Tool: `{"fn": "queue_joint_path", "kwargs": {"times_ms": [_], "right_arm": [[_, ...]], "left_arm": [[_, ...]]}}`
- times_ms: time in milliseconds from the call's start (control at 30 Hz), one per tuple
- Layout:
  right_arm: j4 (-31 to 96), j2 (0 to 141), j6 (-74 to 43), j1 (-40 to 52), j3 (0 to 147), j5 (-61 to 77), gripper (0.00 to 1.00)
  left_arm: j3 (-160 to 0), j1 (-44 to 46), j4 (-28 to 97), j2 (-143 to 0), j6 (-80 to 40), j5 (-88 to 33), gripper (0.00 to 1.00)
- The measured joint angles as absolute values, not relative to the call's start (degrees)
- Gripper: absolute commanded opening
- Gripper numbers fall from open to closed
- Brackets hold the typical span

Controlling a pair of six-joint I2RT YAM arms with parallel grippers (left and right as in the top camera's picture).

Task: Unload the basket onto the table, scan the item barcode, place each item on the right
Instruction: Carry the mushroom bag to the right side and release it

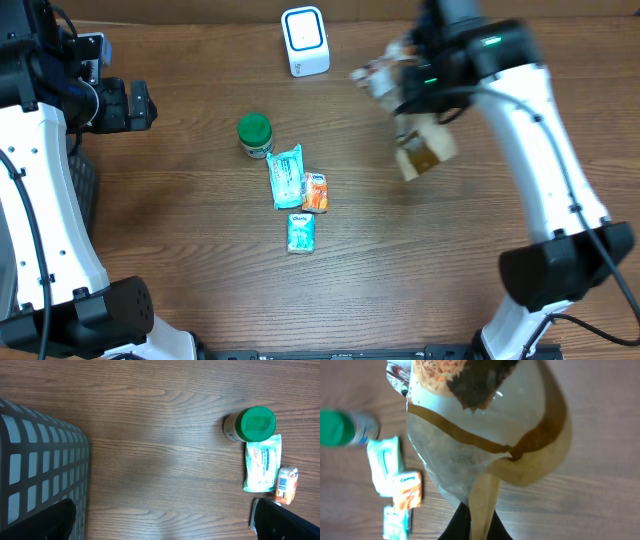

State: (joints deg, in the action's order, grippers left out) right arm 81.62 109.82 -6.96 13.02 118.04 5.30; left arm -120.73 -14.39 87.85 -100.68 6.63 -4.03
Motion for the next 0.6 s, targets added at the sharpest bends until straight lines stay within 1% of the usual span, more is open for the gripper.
{"fn": "queue_joint_path", "kwargs": {"times_ms": [133,367,433,567,600], "right_arm": [[81.65,109.82,-9.93,1.74,113.32,9.13,0.04],[76.34,109.82,-12.71,-10.92,97.76,9.65,0.05],[74.48,109.82,-13.08,-13.23,93.23,9.74,0.12],[74.72,109.86,-13.45,-16.47,89.30,9.98,0.37],[75.24,109.86,-13.10,-17.08,89.12,9.96,0.39]], "left_arm": [[-120.73,-14.39,87.85,-100.68,6.63,-4.03,0.99],[-120.73,-14.39,87.85,-100.68,6.63,-4.03,0.99],[-120.73,-14.39,87.88,-100.68,6.63,-4.03,1.00],[-120.73,-14.39,87.83,-100.68,6.63,-4.03,1.00],[-120.73,-14.39,87.88,-100.68,6.63,-4.03,1.00]]}}
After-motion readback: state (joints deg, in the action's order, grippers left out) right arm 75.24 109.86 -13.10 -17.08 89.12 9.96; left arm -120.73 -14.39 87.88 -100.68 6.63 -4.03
